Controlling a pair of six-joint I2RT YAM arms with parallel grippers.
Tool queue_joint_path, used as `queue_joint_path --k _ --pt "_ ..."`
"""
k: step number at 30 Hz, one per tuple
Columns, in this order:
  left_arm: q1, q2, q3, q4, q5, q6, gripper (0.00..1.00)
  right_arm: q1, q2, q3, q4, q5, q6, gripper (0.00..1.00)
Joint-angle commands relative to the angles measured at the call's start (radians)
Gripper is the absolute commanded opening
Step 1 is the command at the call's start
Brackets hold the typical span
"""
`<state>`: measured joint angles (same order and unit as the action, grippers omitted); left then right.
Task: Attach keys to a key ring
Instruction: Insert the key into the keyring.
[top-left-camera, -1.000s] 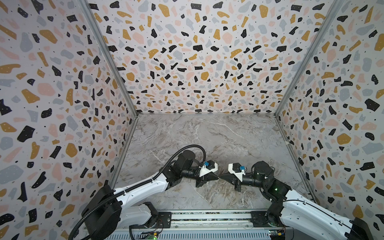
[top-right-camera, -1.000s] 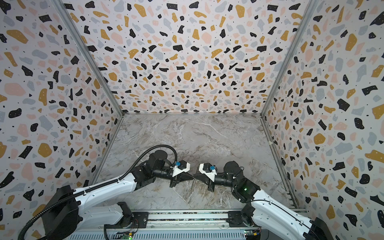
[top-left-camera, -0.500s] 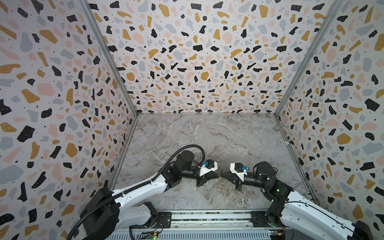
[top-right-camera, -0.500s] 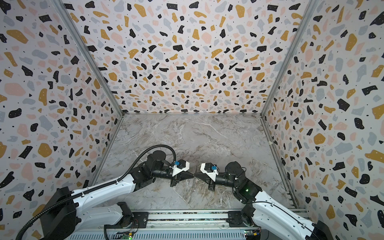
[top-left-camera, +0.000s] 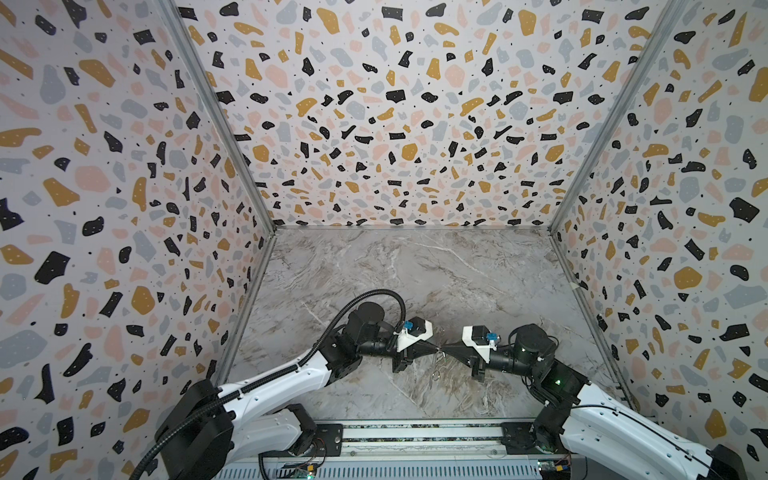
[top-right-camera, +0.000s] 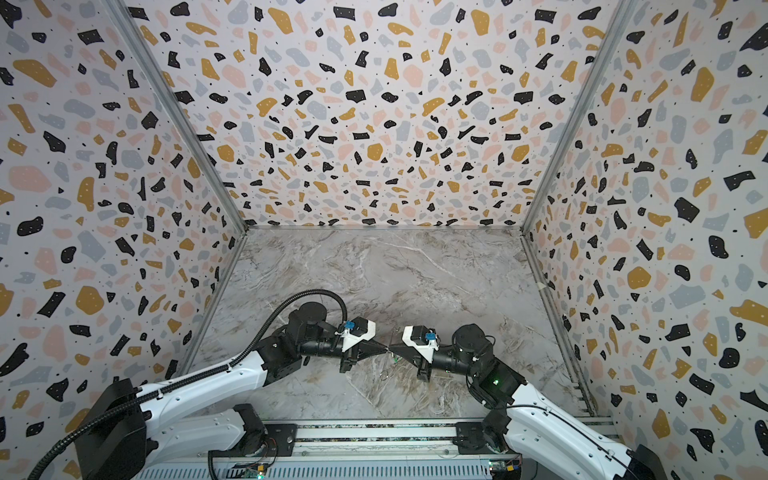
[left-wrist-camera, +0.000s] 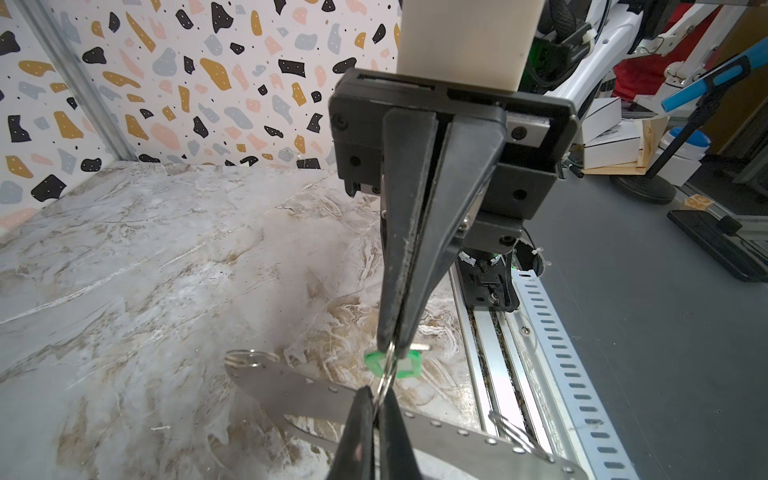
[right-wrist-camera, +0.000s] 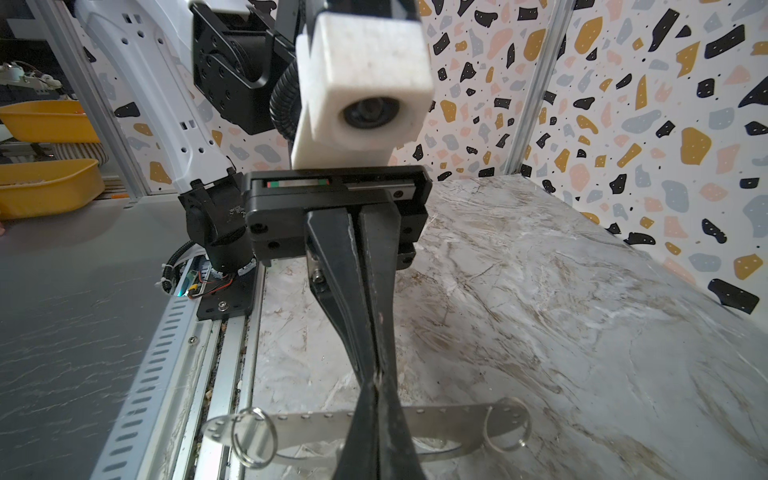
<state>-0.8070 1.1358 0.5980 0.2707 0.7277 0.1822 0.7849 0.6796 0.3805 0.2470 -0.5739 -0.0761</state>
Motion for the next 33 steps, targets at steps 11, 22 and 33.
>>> queue_joint_path --k 11,22,33 --pt "0.049 -0.062 -0.037 0.119 -0.017 -0.054 0.0 0.002 -0.025 -0.013 0.012 -0.006 0.018 0.0" --pt "0.058 -0.079 -0.049 0.157 -0.026 -0.089 0.0 0.003 -0.001 -0.002 0.011 -0.01 0.012 0.0" --pt "0.058 -0.065 -0.041 0.111 -0.021 -0.067 0.0 0.003 -0.005 0.027 0.004 -0.001 0.009 0.0"
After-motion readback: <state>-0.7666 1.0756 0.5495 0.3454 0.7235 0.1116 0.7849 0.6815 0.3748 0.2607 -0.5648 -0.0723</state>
